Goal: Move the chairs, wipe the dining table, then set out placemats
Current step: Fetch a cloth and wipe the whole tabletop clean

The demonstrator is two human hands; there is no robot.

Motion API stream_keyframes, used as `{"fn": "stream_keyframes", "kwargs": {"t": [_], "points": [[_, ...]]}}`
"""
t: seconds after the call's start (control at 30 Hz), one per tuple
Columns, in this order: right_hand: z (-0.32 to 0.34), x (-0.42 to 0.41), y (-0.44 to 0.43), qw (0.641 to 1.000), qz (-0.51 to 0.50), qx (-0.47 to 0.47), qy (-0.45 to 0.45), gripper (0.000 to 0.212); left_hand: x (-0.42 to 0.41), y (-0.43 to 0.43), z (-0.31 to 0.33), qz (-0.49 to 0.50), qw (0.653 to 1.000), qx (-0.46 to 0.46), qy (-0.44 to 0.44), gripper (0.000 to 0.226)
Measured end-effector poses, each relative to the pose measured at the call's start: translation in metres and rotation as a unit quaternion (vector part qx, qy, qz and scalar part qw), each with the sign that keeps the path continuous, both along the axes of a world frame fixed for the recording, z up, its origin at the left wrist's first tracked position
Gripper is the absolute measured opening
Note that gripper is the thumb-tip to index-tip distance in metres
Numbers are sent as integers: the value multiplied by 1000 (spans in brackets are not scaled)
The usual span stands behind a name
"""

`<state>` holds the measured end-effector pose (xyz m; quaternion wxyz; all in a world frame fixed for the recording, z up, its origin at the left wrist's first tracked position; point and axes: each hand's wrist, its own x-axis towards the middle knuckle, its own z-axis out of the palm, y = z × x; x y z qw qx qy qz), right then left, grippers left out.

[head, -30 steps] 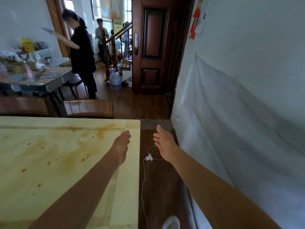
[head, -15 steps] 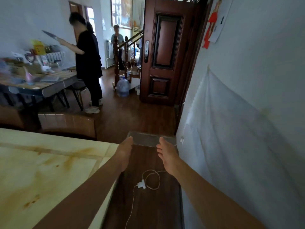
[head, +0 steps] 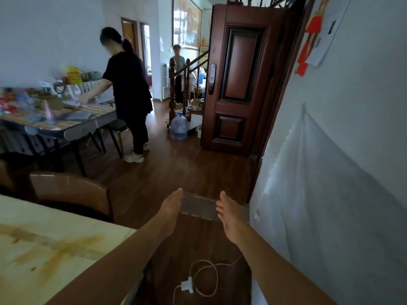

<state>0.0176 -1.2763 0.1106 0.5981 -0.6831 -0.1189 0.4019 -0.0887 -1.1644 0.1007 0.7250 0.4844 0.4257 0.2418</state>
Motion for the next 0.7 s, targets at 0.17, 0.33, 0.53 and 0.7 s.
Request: {"fn": "stream_keyframes", "kwargs": {"t": [0.17, 0.33, 0.53, 0.7], "points": [[-12, 92, 90, 1000, 21, -9, -8, 55, 81, 89, -13, 26, 1000, -1, 14, 27], [1, 178, 174, 999, 46, -13, -21, 53, 157, 162, 2, 43, 997, -56, -17, 47], [11, 255, 286, 995, 99, -3, -19, 53, 211, 255, 16, 102, 994, -32, -17, 40], [0, 286, 384, 989, 151, -9, 0, 54, 231, 342, 5, 155, 986, -63, -23, 42]]}}
